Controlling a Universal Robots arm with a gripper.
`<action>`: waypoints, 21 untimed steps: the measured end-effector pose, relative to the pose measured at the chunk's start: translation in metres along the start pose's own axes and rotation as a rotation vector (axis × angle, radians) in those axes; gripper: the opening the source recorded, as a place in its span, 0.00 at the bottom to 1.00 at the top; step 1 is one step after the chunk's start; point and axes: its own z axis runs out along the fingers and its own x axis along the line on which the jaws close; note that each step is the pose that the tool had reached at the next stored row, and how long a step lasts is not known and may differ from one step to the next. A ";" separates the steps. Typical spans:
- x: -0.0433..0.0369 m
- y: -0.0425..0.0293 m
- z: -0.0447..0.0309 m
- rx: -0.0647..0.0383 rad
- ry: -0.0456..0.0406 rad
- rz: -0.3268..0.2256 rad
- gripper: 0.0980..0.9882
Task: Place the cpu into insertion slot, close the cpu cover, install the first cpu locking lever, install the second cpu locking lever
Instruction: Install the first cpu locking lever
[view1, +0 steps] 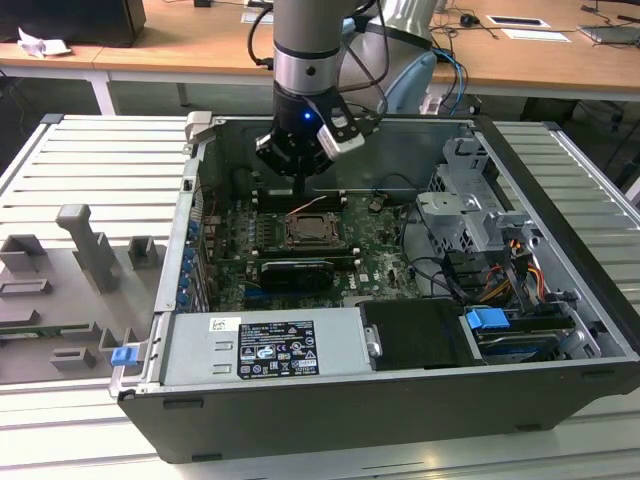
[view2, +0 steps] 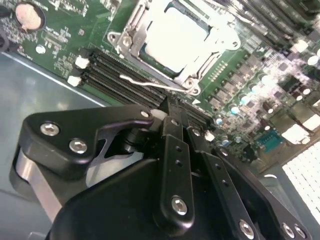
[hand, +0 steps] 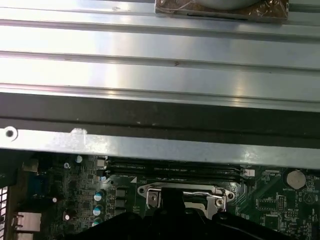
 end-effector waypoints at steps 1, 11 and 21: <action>-0.0003 -0.0002 0.0037 -0.005 -0.0006 0.000 0.01; -0.0103 0.0049 0.0233 -0.005 0.0019 -0.039 0.01; -0.0254 0.0036 0.0337 -0.007 -0.0016 -0.029 0.01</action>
